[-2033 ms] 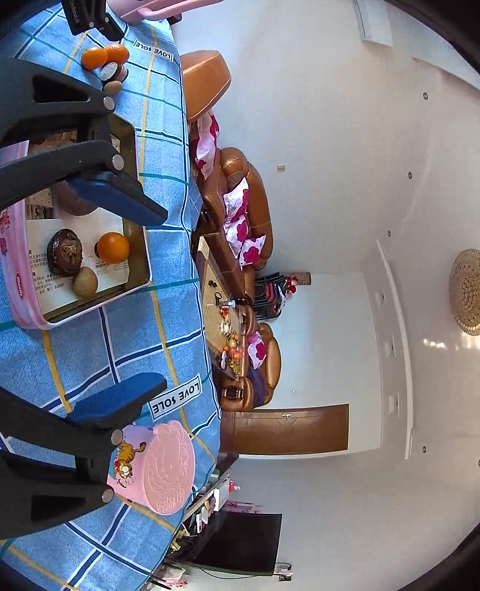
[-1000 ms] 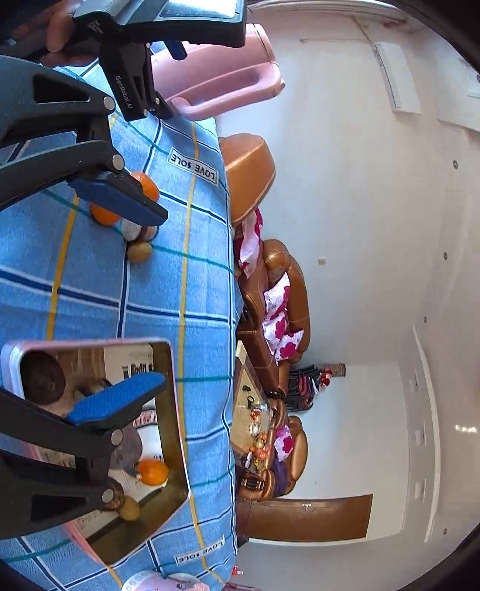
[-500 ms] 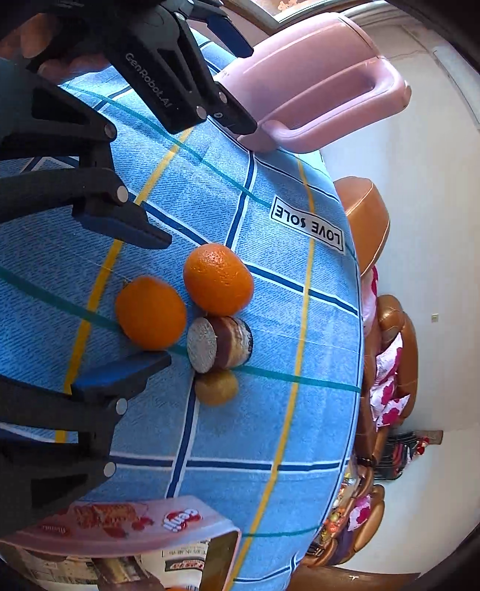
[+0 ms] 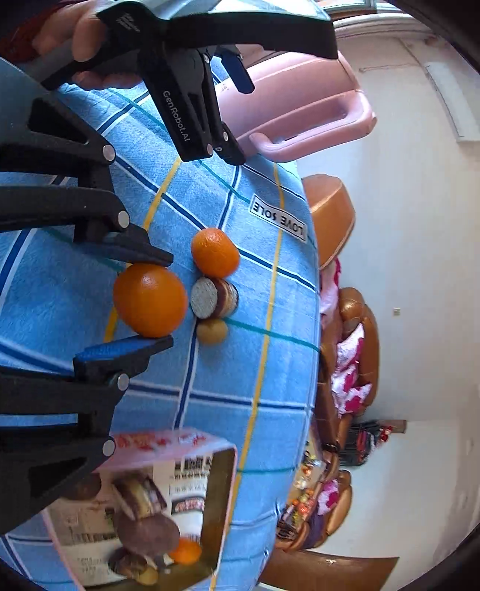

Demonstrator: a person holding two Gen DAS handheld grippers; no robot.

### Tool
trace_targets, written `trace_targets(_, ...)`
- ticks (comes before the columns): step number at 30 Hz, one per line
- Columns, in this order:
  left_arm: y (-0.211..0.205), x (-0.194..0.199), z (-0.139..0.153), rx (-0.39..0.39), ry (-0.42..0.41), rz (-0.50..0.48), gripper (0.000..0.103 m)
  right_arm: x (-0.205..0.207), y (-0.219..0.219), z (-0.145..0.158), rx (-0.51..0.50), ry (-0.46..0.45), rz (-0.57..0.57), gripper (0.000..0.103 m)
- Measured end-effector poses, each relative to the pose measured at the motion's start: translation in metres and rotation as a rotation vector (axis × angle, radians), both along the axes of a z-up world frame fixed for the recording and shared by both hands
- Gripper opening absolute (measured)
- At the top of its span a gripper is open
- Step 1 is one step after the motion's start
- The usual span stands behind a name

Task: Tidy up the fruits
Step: 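Lift the orange and carry it over the pink tin with the right tool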

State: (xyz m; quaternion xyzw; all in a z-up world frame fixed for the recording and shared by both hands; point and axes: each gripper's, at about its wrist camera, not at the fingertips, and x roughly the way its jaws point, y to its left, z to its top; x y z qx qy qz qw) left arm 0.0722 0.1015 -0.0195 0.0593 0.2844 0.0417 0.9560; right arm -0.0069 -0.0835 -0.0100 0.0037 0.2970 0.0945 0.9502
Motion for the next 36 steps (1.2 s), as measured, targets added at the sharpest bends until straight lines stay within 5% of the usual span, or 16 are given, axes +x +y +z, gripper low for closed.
trace_targets(5, -0.017, 0.000, -0.002, -0.069, 0.043, -0.140, 0.084, -0.021, -0.025, 0.013, -0.015, -0.129, -0.088, 0.039)
trace_targets(9, -0.037, 0.010, -0.006, -0.083, 0.105, -0.198, 0.074, -0.016, -0.030, 0.015, -0.004, -0.137, -0.099, 0.039)
trace_targets(11, -0.049, 0.019, -0.007, -0.083, 0.146, -0.239, 0.058, -0.016, -0.031, 0.015, -0.002, -0.137, -0.094, 0.039)
trace_targets(18, -0.083, 0.051, -0.019, -0.025, 0.230, -0.255, 0.055, -0.013, -0.035, 0.013, 0.017, -0.124, -0.095, 0.039)
trace_targets(26, -0.073, 0.067, -0.034, -0.133, 0.347, -0.250, 0.053, -0.008, -0.041, 0.011, 0.046, -0.093, -0.090, 0.039)
trace_targets(32, -0.059, 0.058, -0.028, -0.183, 0.303, -0.198, 0.048, -0.005, -0.040, 0.010, 0.047, -0.093, -0.093, 0.039)
trace_targets(36, -0.053, 0.031, -0.015, -0.133, 0.165, -0.114, 0.048, -0.005, -0.040, 0.010, 0.046, -0.105, -0.098, 0.039)
